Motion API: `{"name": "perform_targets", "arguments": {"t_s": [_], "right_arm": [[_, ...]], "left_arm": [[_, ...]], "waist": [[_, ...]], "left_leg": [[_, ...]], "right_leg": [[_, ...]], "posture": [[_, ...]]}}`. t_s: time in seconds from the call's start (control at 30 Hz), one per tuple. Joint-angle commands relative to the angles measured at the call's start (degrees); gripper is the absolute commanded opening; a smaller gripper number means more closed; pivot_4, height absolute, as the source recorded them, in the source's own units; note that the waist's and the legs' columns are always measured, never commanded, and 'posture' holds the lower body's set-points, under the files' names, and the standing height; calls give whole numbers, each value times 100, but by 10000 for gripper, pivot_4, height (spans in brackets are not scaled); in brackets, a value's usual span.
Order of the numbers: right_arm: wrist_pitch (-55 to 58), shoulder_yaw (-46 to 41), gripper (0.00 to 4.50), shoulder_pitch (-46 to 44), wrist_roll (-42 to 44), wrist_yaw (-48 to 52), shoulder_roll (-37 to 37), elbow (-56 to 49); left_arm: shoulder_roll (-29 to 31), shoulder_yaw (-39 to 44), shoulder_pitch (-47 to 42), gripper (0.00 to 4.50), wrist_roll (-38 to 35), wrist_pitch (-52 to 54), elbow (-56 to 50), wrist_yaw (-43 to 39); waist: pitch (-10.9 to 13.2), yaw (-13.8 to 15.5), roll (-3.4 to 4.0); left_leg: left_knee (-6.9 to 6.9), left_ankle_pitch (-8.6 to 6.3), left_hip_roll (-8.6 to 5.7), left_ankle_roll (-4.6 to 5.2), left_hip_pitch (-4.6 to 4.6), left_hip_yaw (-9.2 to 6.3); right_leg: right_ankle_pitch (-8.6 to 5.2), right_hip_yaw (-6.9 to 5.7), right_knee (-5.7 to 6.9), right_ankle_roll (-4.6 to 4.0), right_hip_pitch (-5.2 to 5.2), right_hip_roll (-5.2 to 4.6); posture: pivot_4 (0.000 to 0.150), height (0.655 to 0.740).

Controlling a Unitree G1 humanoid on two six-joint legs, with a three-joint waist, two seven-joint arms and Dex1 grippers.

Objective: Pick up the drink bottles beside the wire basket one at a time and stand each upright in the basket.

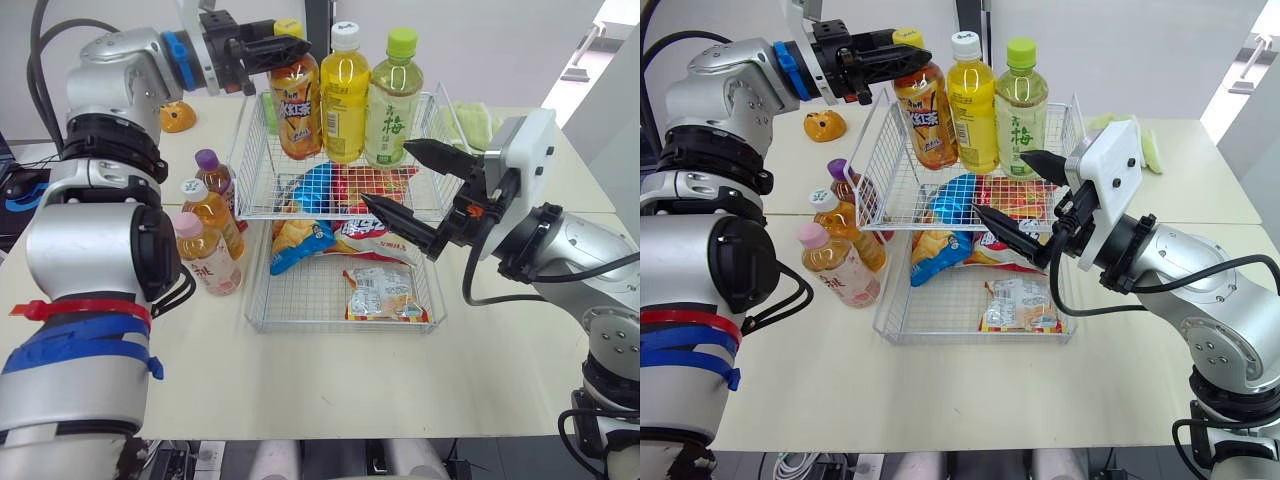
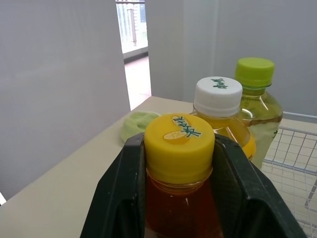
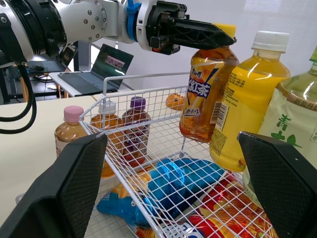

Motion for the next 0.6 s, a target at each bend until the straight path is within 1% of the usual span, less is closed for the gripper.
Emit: {"name": "perform_targets", "arguments": {"t_s": [0.03, 0.2, 0.33, 0.6], "right_arm": [[-85, -112, 45000, -68, -7, -32, -19, -117], [-204, -184, 45000, -156, -41, -132, 123, -34], [-262, -233, 45000, -186, -96, -86, 60, -11], [-517, -326, 45000, -189, 57, -31, 187, -91]], "left_arm": [[21, 180, -115, 13556, -32, -163, -116, 51], [26, 188, -120, 13556, -14, -200, -75, 69], [34, 205, -120, 13556, 4, -217, -57, 83], [64, 202, -84, 13556, 34, -247, -51, 77]], "waist": [[0, 0, 0], [0, 0, 0], [0, 0, 0], [0, -1, 0]], "left_leg": [[1, 0, 0, 0, 0, 0], [8, 0, 0, 0, 1, 0], [19, 0, 0, 0, 1, -1], [66, -1, -1, 2, -1, -4]], "right_leg": [[0, 0, 1, 0, 0, 0], [0, 1, 12, 0, 0, 0], [0, 1, 23, 0, 0, 0], [-1, 3, 62, 1, -1, 1]], "posture": [[1500, 7400], [1500, 7400], [1500, 7400], [1500, 7400]]}}
